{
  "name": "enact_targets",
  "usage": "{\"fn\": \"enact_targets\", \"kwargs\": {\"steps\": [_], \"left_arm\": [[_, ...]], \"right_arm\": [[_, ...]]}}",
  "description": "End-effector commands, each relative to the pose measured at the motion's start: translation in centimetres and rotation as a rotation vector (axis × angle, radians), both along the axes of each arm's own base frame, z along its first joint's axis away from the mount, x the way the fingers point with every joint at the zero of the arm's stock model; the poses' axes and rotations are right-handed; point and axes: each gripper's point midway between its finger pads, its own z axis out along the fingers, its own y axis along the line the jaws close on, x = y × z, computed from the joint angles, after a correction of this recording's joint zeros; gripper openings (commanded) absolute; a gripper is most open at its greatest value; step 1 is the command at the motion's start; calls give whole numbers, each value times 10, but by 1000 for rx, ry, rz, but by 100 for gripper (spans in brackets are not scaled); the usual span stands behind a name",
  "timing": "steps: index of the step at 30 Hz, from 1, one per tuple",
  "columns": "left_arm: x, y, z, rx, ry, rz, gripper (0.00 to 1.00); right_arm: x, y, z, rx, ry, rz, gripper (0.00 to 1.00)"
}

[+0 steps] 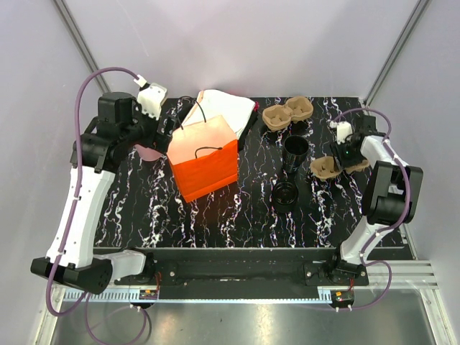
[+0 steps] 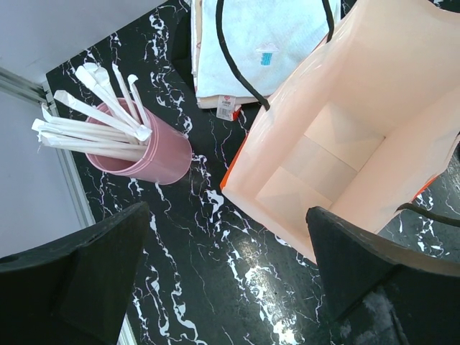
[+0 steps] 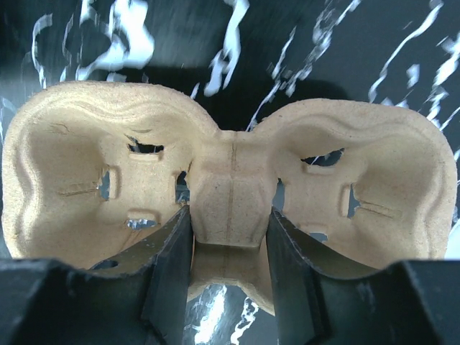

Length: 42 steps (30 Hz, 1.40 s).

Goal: Pack the takeout coffee

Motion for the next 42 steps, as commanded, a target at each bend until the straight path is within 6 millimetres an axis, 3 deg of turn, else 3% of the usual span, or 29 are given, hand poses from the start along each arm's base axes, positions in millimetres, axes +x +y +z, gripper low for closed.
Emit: {"fn": "enact_targets", "kwargs": {"steps": [1, 7, 14, 26, 32, 36, 40, 42], "left_arm": [[-5, -4, 17, -40, -56, -18, 99], [-6, -4, 17, -40, -61, -18, 99], [-7, -2, 19, -38, -66, -13, 99], [-8, -1, 17, -38, -63, -10, 99], [-8, -1, 16, -36, -61, -9, 99], [-7, -1, 16, -39, -60, -7, 99], [-7, -5, 26, -51, -80, -28, 99], [-9, -8, 33, -54, -93, -50, 99]], "right_arm": [[5, 4, 25, -18, -111, 67, 49], [-17, 4, 7, -25, -26, 86, 59], [-28, 7, -4, -2, 61, 92, 64], [-31, 2, -14, -22, 115, 91, 65], [-28, -3, -13, -40, 123, 78, 53], [-23, -4, 2, -49, 96, 69, 45], [-5, -9, 47, -74, -7, 49, 40], [6, -12, 82, -94, -78, 38, 40]]}}
